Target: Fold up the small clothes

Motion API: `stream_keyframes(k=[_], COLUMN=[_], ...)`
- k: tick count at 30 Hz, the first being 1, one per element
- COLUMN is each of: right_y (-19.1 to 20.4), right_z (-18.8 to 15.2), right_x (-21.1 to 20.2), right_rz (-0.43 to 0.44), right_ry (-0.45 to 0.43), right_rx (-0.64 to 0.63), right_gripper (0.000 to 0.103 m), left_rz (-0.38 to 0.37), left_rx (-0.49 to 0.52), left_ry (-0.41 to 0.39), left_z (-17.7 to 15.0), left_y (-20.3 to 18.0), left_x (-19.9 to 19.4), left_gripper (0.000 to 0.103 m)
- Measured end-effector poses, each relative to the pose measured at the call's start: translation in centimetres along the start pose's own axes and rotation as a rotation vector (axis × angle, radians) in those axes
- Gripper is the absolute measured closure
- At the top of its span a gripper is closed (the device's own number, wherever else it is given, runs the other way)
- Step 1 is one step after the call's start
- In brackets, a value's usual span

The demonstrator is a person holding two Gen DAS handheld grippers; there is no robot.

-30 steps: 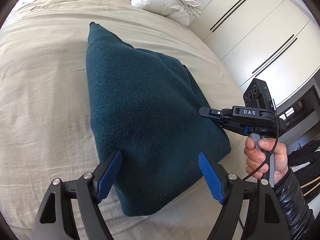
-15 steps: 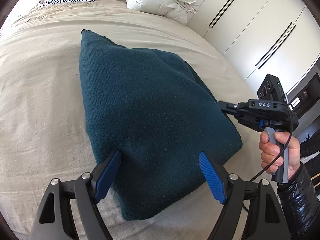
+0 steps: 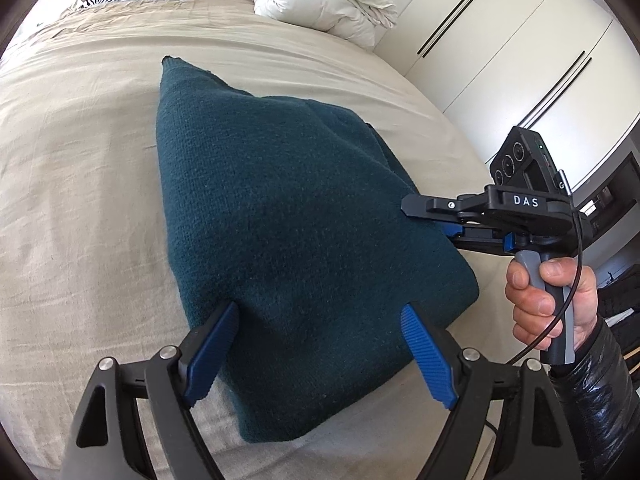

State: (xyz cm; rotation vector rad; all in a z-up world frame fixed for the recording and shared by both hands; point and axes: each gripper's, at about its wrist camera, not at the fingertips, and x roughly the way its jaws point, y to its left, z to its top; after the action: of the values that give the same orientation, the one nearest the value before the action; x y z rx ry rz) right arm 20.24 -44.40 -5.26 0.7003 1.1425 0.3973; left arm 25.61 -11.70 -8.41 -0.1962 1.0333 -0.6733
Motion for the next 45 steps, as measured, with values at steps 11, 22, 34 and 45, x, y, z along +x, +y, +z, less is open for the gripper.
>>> stream_keyframes(k=[11,22,34,45], right_y=[0.6,-0.9,-3.6,-6.4], right_z=[0.9,1.6,0.7,-0.3], right_x=[0.8,-4.3,-4.0,-3.4], right_rz=[-0.077,-0.116,-0.091,-0.006], right_ry=[0.013,-0.067,-0.083,-0.074], right_rx=[-0.023,-0.025,0.039,0.099], right_gripper=[0.09,0.092,0.092,0.085], left_rz=[-0.014,-0.047,-0.04,-0.028], left_rx=[-0.011,0.018,0.034,0.096], left_ry=[-0.012,-0.021,0.008,-0.052], left_z=[0.2,0.8,1.5,4.1], left_y=[-0.1,-1.8,-1.7,-2.3], left_x=[-1.0,-1.3,-0.6,-3.3], left_gripper=[0.019,0.019,0.019,0.022])
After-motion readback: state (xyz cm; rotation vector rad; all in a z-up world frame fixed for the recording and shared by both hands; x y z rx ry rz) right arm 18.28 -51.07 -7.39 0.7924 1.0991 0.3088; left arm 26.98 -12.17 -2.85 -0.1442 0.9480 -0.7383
